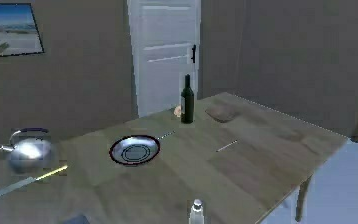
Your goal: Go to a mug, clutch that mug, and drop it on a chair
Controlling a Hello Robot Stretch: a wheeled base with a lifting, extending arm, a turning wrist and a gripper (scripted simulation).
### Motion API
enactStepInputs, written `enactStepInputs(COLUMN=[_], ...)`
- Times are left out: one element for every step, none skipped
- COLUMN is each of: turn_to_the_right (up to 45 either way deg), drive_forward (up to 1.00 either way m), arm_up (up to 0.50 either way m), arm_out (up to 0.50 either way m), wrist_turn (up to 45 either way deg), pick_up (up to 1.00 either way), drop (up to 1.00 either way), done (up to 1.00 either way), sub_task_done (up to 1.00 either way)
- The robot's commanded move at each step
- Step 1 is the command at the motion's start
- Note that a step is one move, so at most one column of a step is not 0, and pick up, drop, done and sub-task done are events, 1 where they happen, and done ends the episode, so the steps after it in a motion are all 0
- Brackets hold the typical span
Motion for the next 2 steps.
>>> enactStepInputs(turn_to_the_right=[36.0, 45.0], drive_forward=[0.00, 0.00], arm_up=[0.00, 0.00], arm_out=[0.00, 0.00], wrist_turn=[0.0, 0.0], pick_up=[0.00, 0.00], drop=[0.00, 0.00], done=[0.00, 0.00], sub_task_done=[0.00, 0.00])
